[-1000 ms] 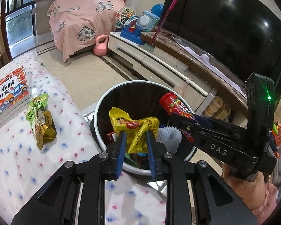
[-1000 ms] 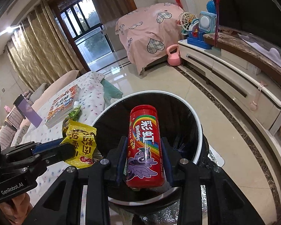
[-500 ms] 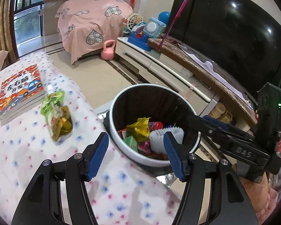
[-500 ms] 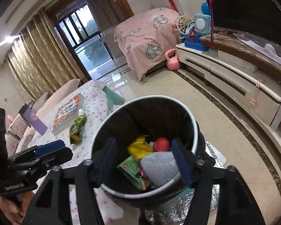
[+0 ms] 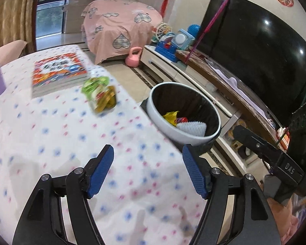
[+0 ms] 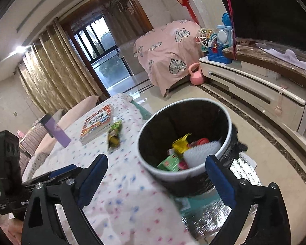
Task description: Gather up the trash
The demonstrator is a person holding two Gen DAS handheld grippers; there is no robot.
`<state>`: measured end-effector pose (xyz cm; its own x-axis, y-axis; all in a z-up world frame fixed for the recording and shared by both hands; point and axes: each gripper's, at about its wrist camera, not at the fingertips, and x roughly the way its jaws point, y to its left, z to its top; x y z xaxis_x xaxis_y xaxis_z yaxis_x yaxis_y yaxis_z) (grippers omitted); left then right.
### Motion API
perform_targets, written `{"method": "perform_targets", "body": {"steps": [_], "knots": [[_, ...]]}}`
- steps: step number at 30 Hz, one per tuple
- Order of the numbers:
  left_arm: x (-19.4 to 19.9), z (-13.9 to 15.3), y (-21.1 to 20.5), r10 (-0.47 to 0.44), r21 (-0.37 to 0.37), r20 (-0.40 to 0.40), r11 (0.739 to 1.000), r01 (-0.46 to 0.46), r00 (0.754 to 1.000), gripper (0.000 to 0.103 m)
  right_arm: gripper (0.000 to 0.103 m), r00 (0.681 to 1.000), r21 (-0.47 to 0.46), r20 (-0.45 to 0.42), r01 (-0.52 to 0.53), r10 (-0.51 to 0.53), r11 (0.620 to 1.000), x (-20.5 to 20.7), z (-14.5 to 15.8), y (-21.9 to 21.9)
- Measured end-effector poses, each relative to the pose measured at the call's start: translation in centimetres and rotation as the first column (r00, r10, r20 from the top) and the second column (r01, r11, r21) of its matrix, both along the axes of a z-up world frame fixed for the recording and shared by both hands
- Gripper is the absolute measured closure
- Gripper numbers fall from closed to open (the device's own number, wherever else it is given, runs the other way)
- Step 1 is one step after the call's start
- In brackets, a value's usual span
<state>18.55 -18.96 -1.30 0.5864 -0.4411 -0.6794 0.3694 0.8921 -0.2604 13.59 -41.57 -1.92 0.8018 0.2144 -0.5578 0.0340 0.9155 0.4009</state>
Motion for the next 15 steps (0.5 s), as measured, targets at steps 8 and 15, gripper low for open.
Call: {"method": "perform_targets", "body": {"steps": [8, 15], "knots": [[-4.6, 0.7, 4.8, 0.095, -0.015, 0.079, 0.995, -0.094, 0.992, 0.028, 0.002, 0.998, -0.001, 0.053, -0.019, 0.019, 1.000, -3.3, 0.4, 3.5], [-9.3, 2.3, 7.5, 0.177, 0.004, 0.275, 0.983, -0.185, 0.945, 0.010, 0.000, 0.979, -0.099, 0.202, 0.005, 0.015, 0.995, -6.9, 2.2, 6.8]]}}
